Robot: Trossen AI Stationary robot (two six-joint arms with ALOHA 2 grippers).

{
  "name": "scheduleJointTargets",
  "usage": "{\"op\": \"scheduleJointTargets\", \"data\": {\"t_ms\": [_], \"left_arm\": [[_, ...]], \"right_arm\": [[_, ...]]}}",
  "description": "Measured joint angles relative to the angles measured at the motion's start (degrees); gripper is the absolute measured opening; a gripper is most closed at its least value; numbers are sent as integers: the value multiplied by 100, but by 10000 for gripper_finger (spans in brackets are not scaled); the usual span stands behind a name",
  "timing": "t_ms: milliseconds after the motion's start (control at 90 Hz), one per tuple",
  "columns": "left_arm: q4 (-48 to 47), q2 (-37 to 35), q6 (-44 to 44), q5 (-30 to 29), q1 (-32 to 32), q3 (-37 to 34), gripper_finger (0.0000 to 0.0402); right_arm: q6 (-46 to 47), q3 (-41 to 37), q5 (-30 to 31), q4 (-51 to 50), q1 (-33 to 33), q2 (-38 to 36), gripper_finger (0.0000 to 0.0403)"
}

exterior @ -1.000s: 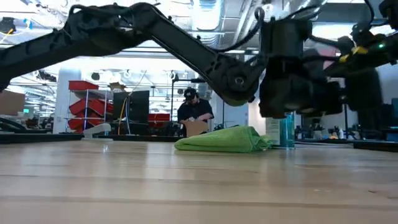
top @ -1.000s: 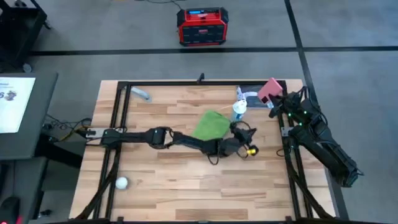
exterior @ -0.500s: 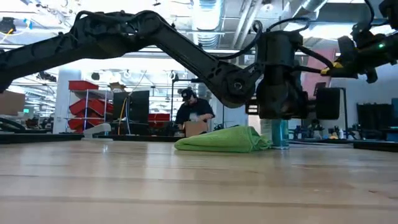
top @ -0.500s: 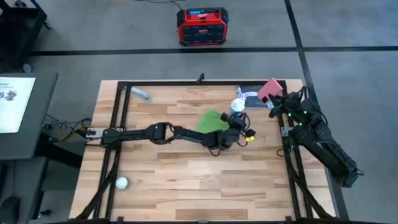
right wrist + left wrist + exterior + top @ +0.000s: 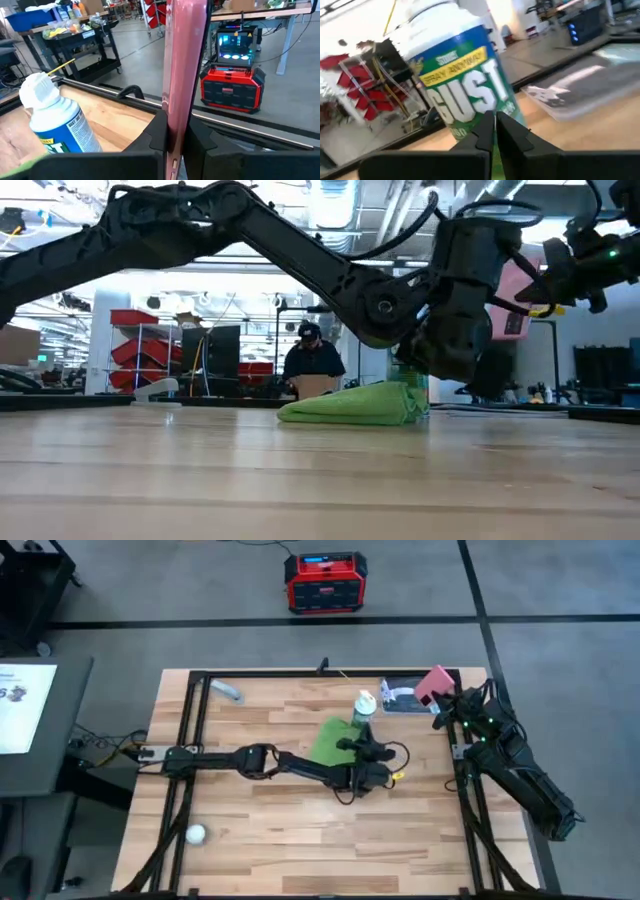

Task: Apply microfiber cloth
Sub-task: Spray the cellphone using the cleaning bottle

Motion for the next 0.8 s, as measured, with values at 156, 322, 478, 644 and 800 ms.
{"op": "scheduleJointTargets", "data": {"t_ms": [156,322,478,644,800], "left_arm": [[35,0,-57,1,-223,0,0],[582,0,40,333,-540,0,0],[1918,-16,923,1464,-762,-1,0],[3001,-325,2303,3663,-981,-7,0],[535,-1110,1562,5582,-1280,7,0]], "right_arm": [[-7,0,0,7,2,0,14],[-31,0,-2,17,2,1,14],[-46,0,-5,21,2,-1,14],[-54,2,-111,24,2,-1,14],[-61,4,-138,34,1,0,14]]}}
